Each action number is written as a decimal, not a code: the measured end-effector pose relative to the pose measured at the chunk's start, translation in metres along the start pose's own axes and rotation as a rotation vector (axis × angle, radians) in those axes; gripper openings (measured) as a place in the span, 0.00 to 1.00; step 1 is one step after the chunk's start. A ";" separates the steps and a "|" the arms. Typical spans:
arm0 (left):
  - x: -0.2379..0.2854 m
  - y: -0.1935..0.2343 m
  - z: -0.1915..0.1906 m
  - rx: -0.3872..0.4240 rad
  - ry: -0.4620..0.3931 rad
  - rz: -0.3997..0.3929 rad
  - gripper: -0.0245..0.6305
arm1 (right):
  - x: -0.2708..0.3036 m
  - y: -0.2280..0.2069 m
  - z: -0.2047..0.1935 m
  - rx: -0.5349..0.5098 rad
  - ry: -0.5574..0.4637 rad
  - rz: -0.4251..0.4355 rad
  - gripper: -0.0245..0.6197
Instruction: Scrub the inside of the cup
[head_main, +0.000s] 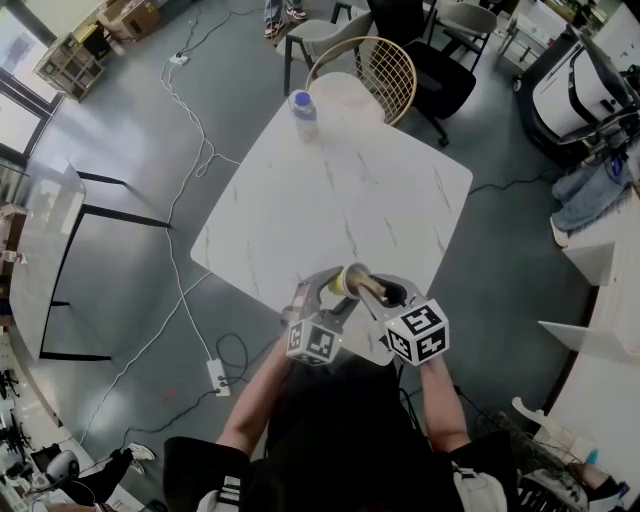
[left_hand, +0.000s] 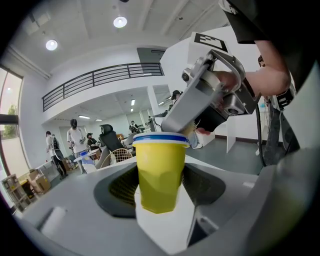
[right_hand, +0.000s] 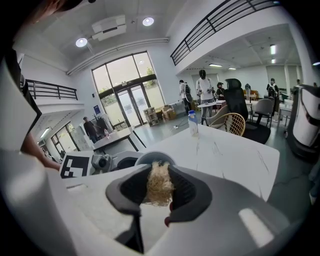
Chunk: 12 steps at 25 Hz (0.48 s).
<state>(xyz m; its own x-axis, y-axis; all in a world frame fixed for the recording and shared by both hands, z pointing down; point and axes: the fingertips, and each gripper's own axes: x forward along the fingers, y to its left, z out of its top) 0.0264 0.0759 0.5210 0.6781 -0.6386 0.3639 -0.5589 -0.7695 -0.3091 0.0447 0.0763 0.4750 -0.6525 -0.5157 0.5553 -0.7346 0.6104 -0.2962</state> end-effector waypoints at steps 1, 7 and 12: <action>-0.001 0.000 0.000 0.000 -0.002 0.001 0.47 | 0.000 0.001 0.001 -0.001 -0.002 -0.001 0.20; 0.000 -0.002 0.006 0.006 -0.002 -0.002 0.47 | -0.004 0.004 0.007 -0.012 -0.019 0.006 0.20; -0.002 0.005 0.009 0.004 0.001 0.005 0.47 | -0.001 0.012 0.010 -0.025 -0.018 0.033 0.20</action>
<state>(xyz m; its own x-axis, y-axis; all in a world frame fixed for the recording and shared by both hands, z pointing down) 0.0270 0.0736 0.5109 0.6750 -0.6424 0.3628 -0.5605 -0.7663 -0.3141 0.0346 0.0789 0.4633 -0.6794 -0.5055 0.5318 -0.7081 0.6418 -0.2946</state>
